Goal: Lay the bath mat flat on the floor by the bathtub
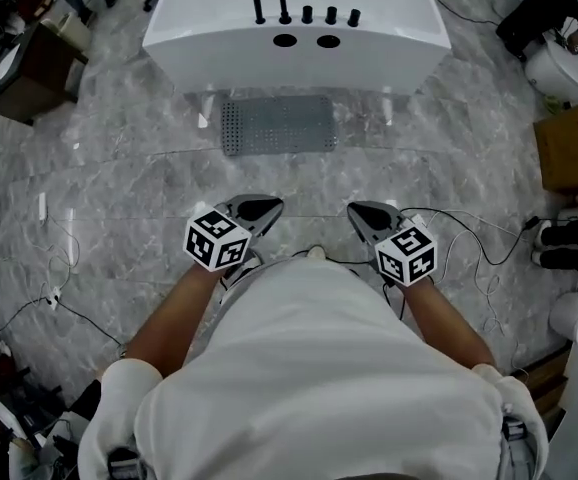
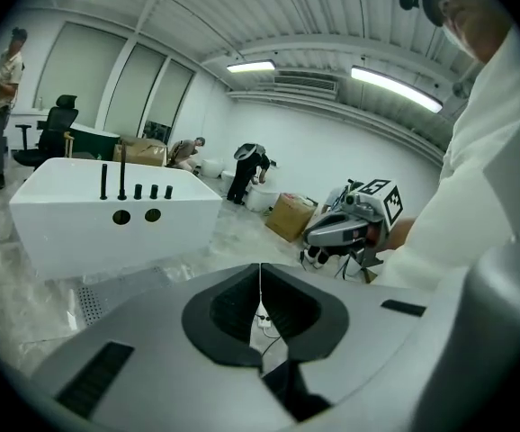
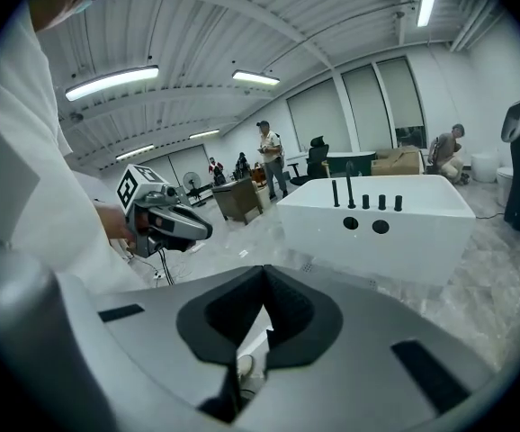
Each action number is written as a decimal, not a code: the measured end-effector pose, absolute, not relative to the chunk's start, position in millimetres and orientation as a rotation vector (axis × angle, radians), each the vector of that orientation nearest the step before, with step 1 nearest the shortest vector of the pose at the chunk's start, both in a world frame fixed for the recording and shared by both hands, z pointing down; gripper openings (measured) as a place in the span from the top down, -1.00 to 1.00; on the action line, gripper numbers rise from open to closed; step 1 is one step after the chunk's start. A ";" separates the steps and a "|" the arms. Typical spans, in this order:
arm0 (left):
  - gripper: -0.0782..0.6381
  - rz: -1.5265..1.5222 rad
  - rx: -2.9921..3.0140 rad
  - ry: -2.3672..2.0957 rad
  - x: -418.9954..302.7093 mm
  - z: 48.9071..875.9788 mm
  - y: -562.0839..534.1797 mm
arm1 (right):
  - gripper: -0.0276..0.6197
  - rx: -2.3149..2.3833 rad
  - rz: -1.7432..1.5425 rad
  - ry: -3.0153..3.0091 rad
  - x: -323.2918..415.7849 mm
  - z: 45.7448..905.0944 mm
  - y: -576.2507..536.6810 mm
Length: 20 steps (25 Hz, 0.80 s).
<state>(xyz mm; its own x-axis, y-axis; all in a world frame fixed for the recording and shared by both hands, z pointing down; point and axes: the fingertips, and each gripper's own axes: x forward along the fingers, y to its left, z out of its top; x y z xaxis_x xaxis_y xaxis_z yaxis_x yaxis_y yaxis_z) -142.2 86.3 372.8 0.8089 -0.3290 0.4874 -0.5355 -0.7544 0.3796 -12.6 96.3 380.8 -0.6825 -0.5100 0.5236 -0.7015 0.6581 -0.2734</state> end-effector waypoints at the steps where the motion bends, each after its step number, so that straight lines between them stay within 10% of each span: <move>1: 0.73 0.524 2.483 -0.647 -149.2 366.3 87.0 | 0.89 0.943 0.641 -2.472 -19.7 378.6 96.5; 20: 0.73 0.423 2.464 -0.705 -312.1 339.6 119.5 | 0.89 0.910 0.545 -2.452 -170.1 345.5 108.8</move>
<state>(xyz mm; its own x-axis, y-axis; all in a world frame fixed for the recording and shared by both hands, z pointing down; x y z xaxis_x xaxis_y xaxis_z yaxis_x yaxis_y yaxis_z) -312.1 119.5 339.6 0.8141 -0.3933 0.4273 -0.5620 -0.7187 0.4093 -170.1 108.8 345.5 -0.6721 -0.4990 0.5470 -0.6838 0.7017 -0.2000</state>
